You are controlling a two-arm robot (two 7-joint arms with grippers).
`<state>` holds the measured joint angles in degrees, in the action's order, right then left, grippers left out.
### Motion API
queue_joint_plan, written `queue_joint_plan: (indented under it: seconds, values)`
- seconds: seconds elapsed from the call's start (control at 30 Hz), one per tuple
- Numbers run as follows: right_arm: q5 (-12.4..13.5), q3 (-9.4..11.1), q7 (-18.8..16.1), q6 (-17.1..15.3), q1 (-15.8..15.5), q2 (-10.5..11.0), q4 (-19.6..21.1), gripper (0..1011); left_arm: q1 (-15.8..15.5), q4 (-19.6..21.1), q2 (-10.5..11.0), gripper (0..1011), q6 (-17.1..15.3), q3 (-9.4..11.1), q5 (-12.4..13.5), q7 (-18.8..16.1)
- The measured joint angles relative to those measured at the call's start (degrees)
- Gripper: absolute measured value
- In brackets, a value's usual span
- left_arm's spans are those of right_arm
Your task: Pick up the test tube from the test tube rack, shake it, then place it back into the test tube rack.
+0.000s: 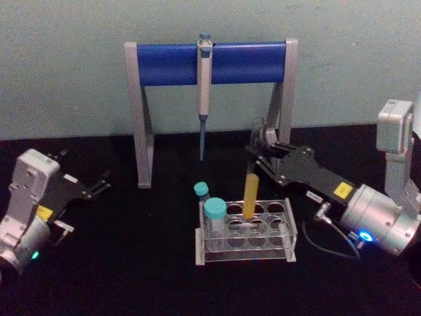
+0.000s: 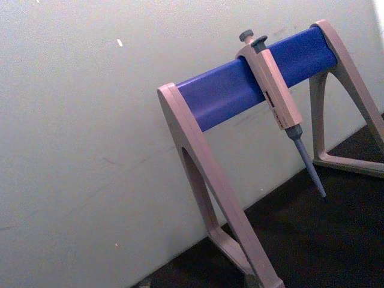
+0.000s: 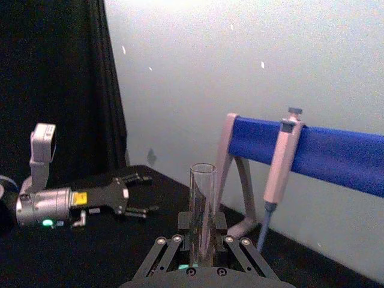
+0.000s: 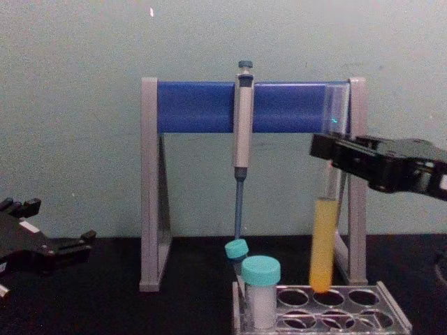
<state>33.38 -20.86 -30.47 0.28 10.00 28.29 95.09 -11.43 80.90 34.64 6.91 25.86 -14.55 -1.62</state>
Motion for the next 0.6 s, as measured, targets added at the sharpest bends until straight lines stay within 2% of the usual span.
queue_joint_plan:
  seconds: [0.3, 0.6]
  values:
    - [0.1, -1.6, -0.3, 3.0, 4.9, -3.0, -5.6, 229, 0.0, 0.0, 0.0, 1001, 0.0, 0.0, 0.0, 0.0]
    - [-2.4, -1.1, 2.6, 4.0, 7.2, -4.2, -8.7, 228, 0.0, 0.0, 0.0, 1001, 0.0, 0.0, 0.0, 0.0]
